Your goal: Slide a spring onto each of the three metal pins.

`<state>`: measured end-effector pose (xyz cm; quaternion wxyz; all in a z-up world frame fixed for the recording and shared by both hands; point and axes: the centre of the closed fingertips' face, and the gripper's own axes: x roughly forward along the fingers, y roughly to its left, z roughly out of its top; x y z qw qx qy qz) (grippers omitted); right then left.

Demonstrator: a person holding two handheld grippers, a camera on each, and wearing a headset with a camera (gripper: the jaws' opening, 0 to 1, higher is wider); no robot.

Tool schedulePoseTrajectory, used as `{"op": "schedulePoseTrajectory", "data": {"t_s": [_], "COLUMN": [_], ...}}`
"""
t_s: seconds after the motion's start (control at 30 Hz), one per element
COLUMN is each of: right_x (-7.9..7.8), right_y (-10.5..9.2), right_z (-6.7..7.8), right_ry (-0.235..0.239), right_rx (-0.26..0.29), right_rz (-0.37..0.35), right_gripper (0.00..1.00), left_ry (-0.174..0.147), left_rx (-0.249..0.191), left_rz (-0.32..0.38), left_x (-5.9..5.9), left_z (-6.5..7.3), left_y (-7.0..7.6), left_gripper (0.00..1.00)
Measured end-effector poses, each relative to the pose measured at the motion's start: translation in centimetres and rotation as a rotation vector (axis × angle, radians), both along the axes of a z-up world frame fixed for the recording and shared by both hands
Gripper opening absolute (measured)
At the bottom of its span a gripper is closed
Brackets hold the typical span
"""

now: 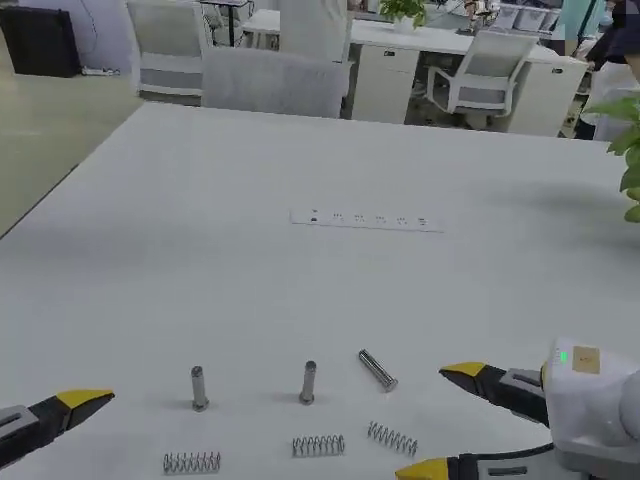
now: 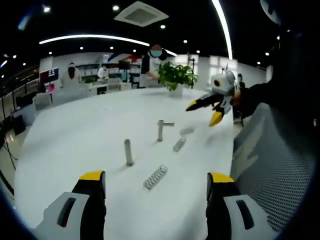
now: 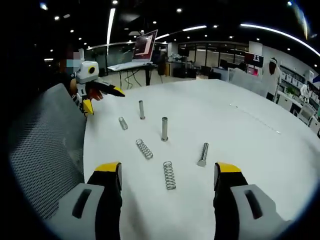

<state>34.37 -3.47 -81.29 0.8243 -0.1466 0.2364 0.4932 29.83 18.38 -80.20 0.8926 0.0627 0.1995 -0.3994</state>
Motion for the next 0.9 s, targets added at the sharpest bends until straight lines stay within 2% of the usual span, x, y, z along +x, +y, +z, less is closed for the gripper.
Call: {"op": "schedulePoseTrajectory", "data": {"t_s": [0.6,0.9], "right_x": [-0.25,-0.40], "right_y": [-0.01,-0.06], "right_z": [-0.65,-0.98], "right_ry": [0.015,0.023], "right_rx": [-0.007,-0.007], "right_rz": [0.009,0.011], "right_gripper": [0.71,0.71], "left_ry": [0.015,0.008], "left_rx": [0.000,-0.003], "left_rz": [0.001,0.009], "left_x": [-0.01,0.26], "left_z": [-0.62,-0.49], "left_y": [-0.22,-0.19], "left_gripper": [0.79,0.79]}}
